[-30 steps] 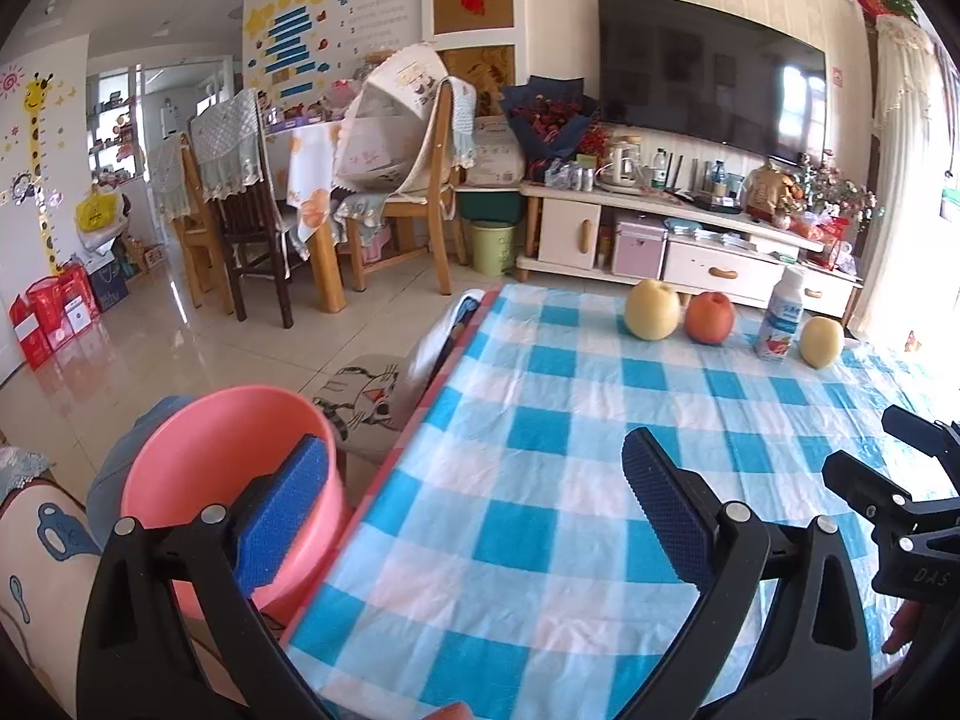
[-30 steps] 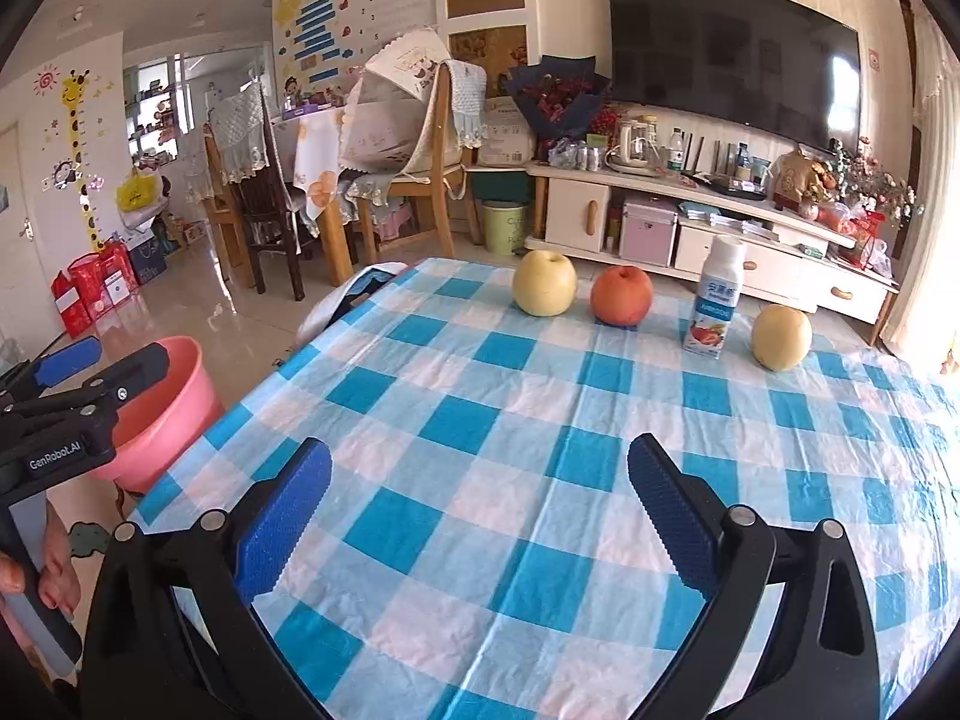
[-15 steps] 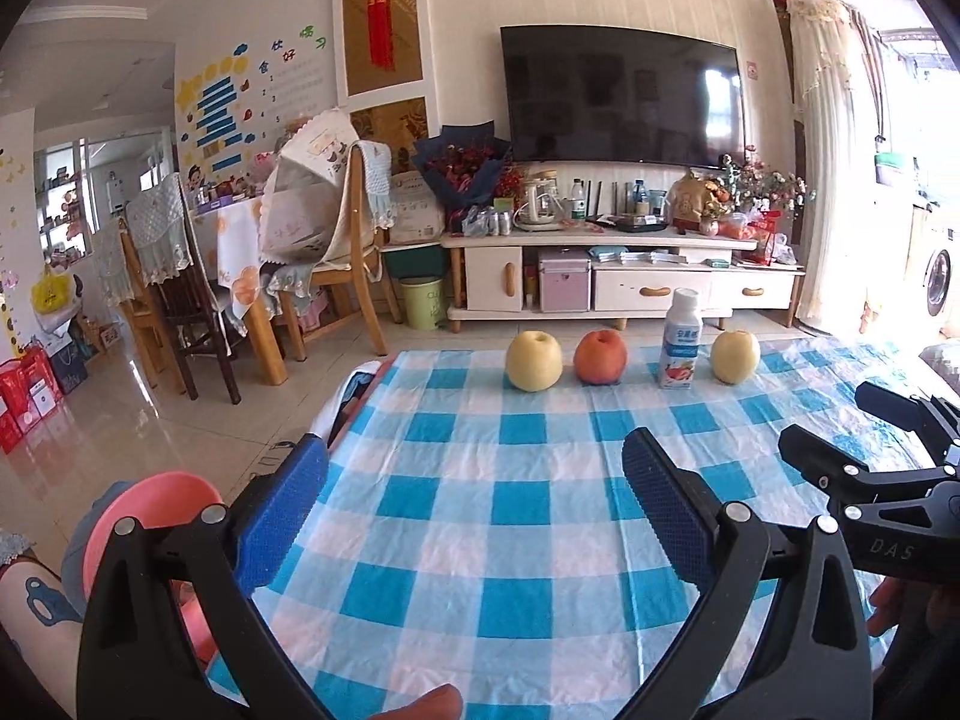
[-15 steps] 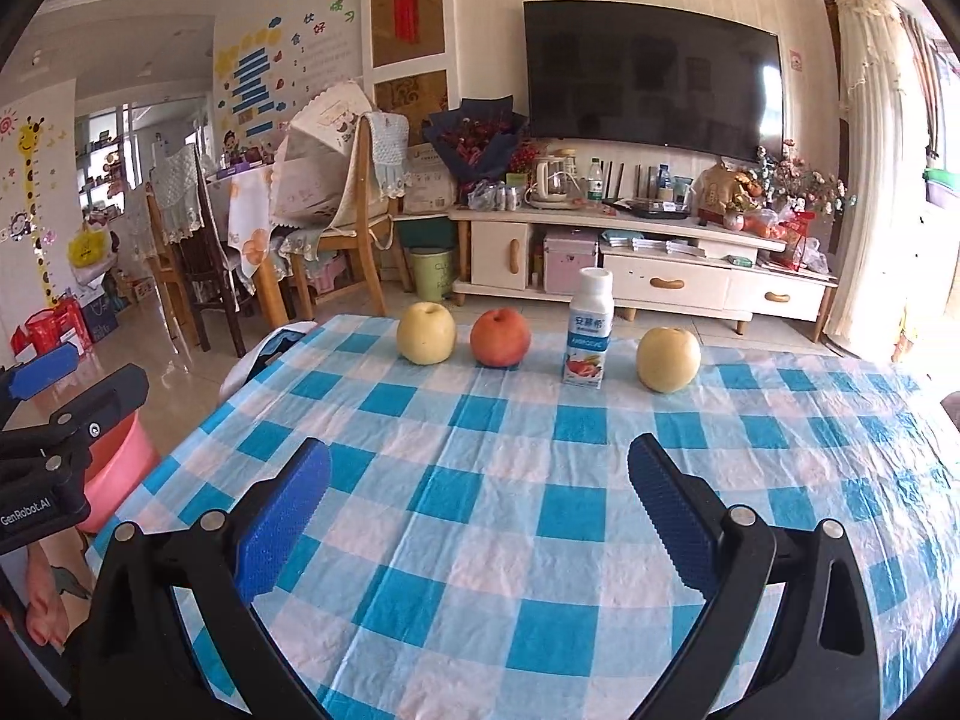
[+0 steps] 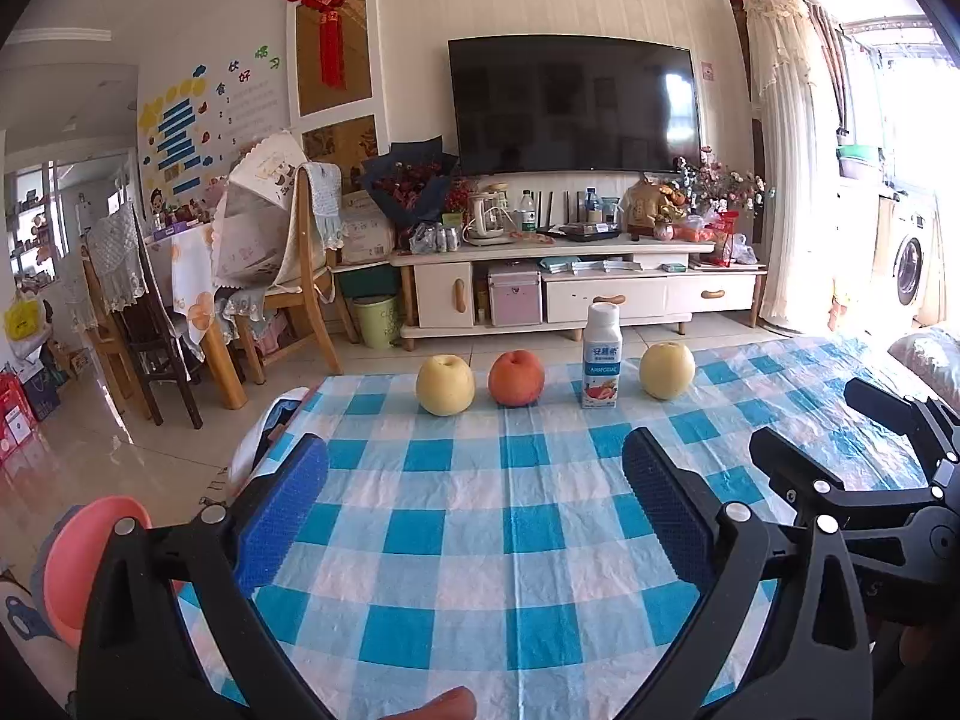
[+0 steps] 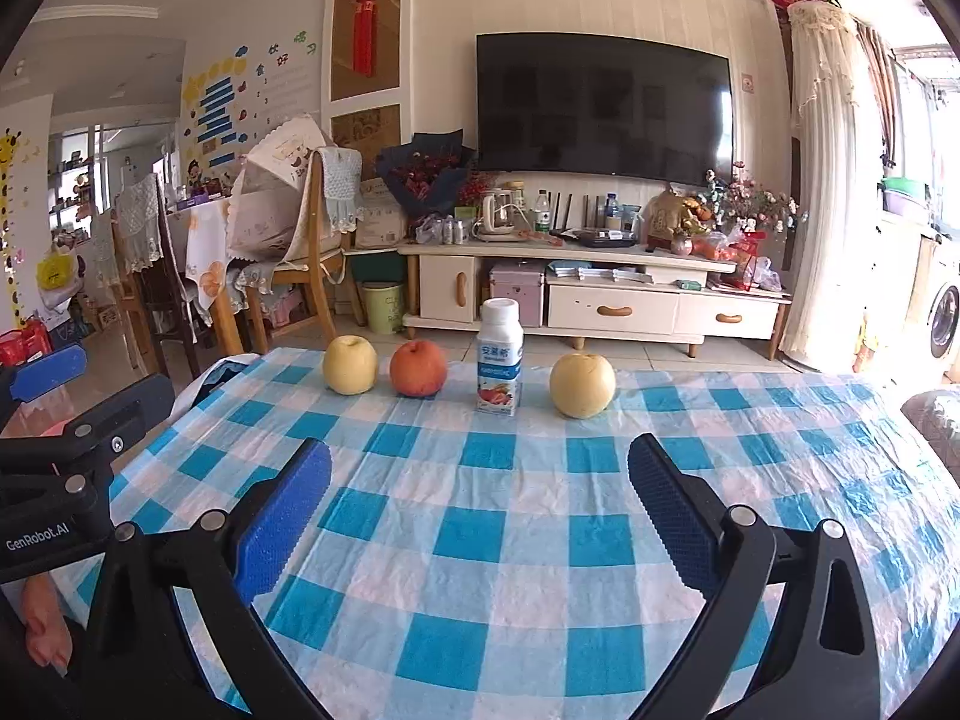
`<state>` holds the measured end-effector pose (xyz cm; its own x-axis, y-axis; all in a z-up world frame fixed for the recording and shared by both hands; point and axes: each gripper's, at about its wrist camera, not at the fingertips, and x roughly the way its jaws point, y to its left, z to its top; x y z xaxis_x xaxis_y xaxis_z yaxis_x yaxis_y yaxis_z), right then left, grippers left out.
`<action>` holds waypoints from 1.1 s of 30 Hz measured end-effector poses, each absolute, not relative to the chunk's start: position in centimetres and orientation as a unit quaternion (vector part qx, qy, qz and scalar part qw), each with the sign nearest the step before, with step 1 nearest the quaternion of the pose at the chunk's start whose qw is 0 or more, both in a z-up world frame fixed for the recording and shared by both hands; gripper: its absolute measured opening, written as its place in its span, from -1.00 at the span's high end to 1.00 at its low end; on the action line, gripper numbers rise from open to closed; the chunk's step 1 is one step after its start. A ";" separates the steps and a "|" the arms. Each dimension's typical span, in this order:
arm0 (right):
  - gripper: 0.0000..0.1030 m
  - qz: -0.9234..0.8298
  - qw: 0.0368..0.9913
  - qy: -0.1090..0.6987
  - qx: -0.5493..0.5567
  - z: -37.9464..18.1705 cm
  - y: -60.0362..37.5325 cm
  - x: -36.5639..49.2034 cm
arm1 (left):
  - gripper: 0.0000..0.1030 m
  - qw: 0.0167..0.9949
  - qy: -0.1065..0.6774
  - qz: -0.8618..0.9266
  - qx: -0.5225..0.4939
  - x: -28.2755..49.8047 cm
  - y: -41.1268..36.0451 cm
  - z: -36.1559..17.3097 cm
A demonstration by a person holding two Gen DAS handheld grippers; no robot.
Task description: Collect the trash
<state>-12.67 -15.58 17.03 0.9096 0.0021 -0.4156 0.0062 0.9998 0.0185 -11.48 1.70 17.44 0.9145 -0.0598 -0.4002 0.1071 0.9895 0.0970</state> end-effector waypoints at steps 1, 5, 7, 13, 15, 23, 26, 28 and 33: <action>-0.91 -0.007 0.978 0.210 0.011 17.1 -16.1 -12.8 | -0.92 0.977 0.201 -0.044 0.059 -11.5 1.3 17.4; -0.91 -0.027 0.979 0.200 0.027 17.1 -18.3 -13.3 | -0.92 0.977 0.197 -0.048 0.071 -11.5 -0.7 17.5; -0.91 -0.033 0.979 0.198 0.035 17.1 -19.1 -13.5 | -0.92 0.977 0.196 -0.050 0.071 -11.5 -1.5 17.5; -0.91 -0.038 0.980 0.192 0.046 16.8 -20.8 -14.0 | -0.92 0.977 0.193 -0.055 0.075 -11.4 -3.5 17.7; -0.91 -0.039 0.980 0.187 0.052 16.8 -21.3 -14.3 | -0.92 0.977 0.191 -0.054 0.080 -11.5 -4.2 17.7; -0.91 -0.041 0.982 0.174 0.063 17.2 -22.3 -14.8 | -0.92 0.977 0.190 -0.051 0.087 -11.8 -5.4 17.4; -0.91 -0.041 0.982 0.170 0.064 17.2 -22.6 -15.1 | -0.92 0.976 0.193 -0.049 0.086 -11.6 -5.6 17.2; -0.91 -0.042 0.982 0.170 0.066 17.2 -22.8 -15.1 | -0.92 0.976 0.193 -0.046 0.088 -11.5 -5.7 17.0; -0.91 -0.043 0.981 0.174 0.070 17.0 -23.1 -14.9 | -0.92 0.975 0.197 -0.041 0.090 -11.2 -5.6 16.6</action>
<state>-14.88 -23.07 16.96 0.9359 -0.0608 -0.3471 0.1091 0.9866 0.1216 -11.22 -5.63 16.60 0.9189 -0.0455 -0.3919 0.1163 0.9804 0.1589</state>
